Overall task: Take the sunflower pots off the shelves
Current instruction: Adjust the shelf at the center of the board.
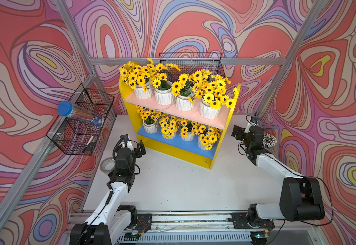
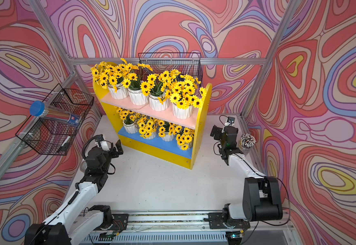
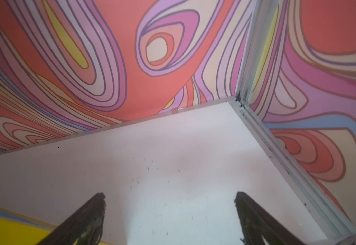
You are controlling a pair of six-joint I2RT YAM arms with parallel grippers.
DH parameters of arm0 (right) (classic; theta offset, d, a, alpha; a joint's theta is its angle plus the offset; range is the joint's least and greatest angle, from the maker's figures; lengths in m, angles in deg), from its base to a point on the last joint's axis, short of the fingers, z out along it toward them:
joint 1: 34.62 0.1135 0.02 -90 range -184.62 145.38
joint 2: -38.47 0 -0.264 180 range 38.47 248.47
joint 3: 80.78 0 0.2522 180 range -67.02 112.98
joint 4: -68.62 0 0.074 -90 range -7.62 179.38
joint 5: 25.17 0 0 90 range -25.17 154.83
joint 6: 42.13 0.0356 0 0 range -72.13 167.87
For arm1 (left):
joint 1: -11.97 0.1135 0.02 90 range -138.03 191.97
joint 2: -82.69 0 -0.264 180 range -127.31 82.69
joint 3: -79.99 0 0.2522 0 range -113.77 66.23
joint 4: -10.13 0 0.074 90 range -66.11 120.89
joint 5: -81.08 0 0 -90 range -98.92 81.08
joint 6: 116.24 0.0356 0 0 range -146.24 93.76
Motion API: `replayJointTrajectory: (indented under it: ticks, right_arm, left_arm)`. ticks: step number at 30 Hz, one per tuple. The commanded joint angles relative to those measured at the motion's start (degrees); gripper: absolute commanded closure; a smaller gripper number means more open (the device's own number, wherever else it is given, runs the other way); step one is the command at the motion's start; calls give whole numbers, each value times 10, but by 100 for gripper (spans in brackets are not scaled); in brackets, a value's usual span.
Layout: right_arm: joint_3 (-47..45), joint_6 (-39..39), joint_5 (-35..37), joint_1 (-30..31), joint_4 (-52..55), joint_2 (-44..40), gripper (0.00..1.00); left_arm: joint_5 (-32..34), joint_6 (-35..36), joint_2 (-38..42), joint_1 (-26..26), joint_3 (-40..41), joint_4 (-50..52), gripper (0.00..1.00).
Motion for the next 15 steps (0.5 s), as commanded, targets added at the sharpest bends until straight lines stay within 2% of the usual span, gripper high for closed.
replayJointTrajectory:
  ticks: [1, 3, 6, 9, 10, 12, 13, 15]
  right_arm:
    - [23, 66, -22, 2, 194, 7, 2]
    - [10, 83, -31, 2, 199, 0, 2]
    - [-7, 116, -30, 2, 191, -21, 2]
    - [12, 207, 25, 1, 249, -20, 2]
    - [22, 190, 10, 1, 258, -15, 4]
    - [40, 149, -58, 1, 279, -12, 25]
    - [37, 147, -80, 1, 282, -21, 29]
    - [22, 154, -113, 2, 285, -60, 30]
  left_arm:
    - [11, -116, 50, -2, -54, 176, 0]
    - [-46, -123, 84, -2, -66, 196, 0]
    - [-48, -168, 140, -2, -76, 233, 0]
    - [-50, -221, 190, -2, -68, 240, 0]
    - [-53, -242, 202, -2, -62, 241, 0]
    - [-78, -294, 228, -2, -54, 259, 0]
    - [-81, -313, 237, -2, -54, 278, 0]
    - [-97, -320, 255, -2, -53, 295, 0]
